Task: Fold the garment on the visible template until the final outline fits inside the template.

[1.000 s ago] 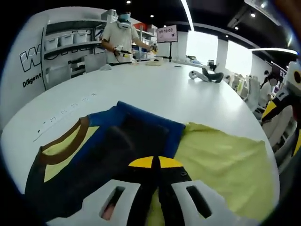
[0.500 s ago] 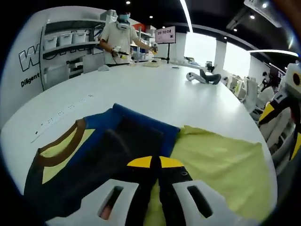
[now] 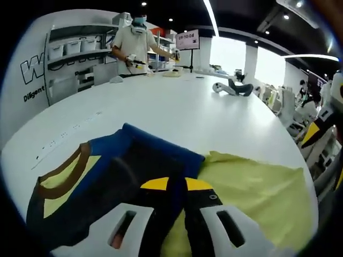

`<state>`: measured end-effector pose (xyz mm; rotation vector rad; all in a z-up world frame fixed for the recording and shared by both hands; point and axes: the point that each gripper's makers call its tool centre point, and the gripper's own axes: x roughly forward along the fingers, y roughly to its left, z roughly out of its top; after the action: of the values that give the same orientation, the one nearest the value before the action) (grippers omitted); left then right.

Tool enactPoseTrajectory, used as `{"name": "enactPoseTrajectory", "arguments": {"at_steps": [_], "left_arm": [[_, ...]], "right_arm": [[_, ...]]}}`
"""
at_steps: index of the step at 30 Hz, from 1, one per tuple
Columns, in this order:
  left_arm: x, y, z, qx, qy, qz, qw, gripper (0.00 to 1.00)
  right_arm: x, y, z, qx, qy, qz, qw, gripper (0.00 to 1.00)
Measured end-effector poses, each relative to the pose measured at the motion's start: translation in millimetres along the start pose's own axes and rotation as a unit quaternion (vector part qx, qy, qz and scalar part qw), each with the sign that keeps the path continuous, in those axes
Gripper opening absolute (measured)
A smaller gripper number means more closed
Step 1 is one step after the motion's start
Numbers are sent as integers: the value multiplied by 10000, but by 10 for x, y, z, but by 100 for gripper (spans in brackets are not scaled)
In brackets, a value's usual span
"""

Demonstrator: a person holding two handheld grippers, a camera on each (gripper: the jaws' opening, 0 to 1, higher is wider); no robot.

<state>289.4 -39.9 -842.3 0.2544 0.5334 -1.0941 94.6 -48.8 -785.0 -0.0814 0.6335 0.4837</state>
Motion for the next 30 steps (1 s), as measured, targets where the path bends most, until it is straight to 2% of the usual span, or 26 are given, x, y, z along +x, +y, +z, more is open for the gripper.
{"name": "enactPoseTrajectory", "arguments": {"at_steps": [8, 15, 20, 26, 30], "left_arm": [[49, -7, 2, 218, 71, 19, 9997, 7], [70, -2, -6, 234, 110, 67, 9996, 4], [65, -8, 13, 403, 60, 102, 9991, 2], [33, 11, 45, 293, -72, 128, 9995, 2], [23, -28, 52, 371, -135, 2, 9992, 2]], "right_arm": [[0, -14, -7, 23, 10, -22, 10000, 59], [5, -30, -17, 39, 12, -29, 10000, 59], [4, -49, -36, 50, 21, -42, 10000, 59], [6, -54, -51, 55, 25, -41, 10000, 59], [3, -45, -59, 46, 39, -16, 10000, 59]]}}
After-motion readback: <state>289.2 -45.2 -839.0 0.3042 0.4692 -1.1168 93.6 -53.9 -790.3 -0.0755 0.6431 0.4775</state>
